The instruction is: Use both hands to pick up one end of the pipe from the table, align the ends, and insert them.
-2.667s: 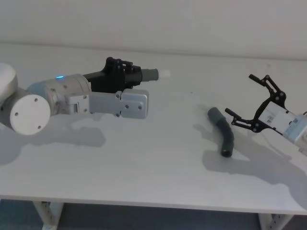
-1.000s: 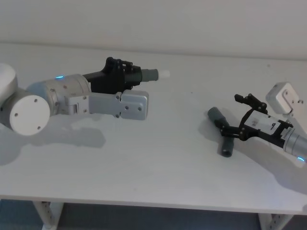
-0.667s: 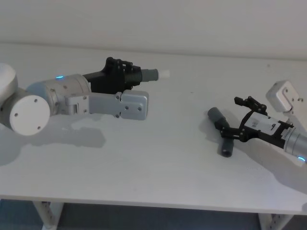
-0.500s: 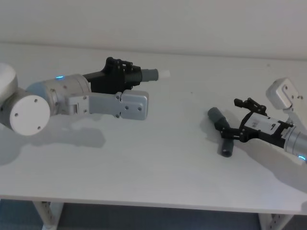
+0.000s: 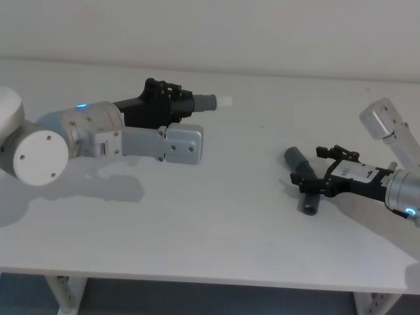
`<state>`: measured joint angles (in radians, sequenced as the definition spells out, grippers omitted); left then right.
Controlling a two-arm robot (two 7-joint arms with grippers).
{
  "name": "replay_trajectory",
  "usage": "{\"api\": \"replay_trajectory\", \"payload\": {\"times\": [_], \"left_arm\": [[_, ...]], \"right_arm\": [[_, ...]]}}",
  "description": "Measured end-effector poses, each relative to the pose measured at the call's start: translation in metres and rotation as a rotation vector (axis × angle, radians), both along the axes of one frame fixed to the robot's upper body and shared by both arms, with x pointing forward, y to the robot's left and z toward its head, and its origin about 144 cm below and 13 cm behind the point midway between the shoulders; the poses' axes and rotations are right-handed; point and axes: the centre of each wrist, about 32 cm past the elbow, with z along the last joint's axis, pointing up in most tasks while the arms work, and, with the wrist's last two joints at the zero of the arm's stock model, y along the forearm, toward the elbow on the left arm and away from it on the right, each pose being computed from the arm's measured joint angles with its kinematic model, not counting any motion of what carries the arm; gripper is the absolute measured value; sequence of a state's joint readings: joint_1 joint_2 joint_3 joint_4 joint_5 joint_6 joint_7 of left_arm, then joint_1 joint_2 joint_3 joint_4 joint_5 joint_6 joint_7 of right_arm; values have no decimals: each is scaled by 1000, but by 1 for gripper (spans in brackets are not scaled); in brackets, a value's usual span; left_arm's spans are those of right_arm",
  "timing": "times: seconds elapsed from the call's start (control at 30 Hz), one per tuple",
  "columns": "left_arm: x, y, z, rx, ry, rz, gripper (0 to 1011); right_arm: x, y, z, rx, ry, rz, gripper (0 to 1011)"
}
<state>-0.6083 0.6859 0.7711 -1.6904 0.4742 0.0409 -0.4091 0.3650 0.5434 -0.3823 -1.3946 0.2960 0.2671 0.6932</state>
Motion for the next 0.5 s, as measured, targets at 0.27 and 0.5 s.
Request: {"api": "replay_trajectory", "payload": {"times": [0.27, 0.5], "left_arm": [[0, 0, 0, 0, 0, 0, 320], [0, 0, 0, 0, 0, 0, 320]], "right_arm": [[10, 3, 0, 23, 129, -17, 1001], [17, 6, 0, 40, 196, -24, 1001]]}}
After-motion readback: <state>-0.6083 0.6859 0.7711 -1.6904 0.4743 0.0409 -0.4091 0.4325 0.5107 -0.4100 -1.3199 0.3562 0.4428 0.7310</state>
